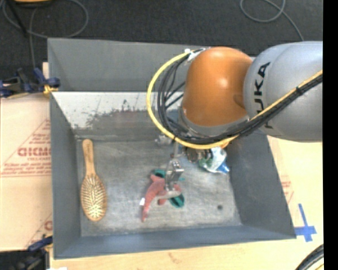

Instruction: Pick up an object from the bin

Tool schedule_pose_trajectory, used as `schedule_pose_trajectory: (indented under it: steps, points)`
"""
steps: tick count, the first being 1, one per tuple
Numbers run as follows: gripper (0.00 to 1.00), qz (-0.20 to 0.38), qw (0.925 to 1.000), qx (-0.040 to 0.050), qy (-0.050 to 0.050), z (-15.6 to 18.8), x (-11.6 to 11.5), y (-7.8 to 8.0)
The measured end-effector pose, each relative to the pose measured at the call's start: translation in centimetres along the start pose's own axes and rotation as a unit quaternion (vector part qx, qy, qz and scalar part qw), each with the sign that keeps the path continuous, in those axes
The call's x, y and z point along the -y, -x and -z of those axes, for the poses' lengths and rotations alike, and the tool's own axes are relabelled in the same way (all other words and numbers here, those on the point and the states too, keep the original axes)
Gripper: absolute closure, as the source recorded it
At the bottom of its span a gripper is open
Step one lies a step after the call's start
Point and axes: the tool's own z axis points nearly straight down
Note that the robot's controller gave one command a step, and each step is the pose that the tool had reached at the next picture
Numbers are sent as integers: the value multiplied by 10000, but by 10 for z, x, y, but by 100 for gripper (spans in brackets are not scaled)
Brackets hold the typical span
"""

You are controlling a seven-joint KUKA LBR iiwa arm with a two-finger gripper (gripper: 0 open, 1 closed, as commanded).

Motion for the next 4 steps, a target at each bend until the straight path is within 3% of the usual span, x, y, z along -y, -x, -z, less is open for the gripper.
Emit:
schedule_pose_trajectory:
  steps: [1,2,4]
  points:
    - [0,416,9991,-8,0,-60,-1,-13]
    - [100,812,9967,-22,10,-146,16,-8]
    - [100,1073,9942,-60,8,-136,18,-4]
